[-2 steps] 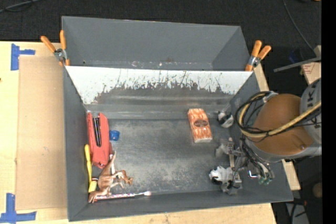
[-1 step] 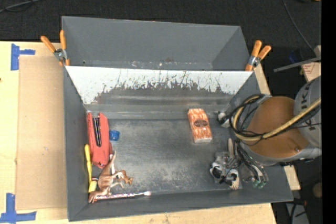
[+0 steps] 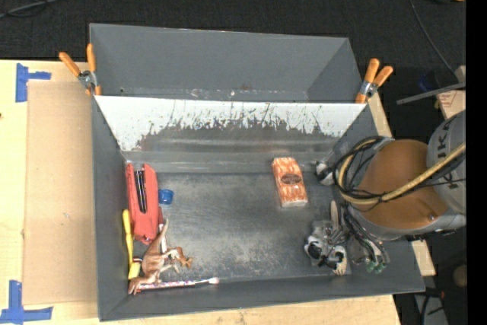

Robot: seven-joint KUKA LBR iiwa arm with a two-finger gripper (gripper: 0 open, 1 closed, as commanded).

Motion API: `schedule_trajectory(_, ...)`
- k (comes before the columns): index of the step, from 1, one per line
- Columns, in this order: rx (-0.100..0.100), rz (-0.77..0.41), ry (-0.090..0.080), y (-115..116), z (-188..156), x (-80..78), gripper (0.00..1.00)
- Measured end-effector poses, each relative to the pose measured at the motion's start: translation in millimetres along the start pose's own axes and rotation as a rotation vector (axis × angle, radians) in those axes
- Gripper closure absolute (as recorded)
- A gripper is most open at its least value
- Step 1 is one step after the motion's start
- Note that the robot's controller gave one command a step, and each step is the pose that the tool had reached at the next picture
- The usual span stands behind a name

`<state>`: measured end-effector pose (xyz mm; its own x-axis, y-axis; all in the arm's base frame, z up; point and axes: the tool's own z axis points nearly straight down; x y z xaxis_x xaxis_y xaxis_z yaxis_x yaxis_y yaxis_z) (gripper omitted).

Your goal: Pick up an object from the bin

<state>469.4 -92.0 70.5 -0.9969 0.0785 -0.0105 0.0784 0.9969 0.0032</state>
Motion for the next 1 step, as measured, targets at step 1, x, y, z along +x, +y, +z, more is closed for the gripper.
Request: schedule_trajectory(1,-0.001,-0.005,0.000,0.5,-76.2,-1.2,1.00)
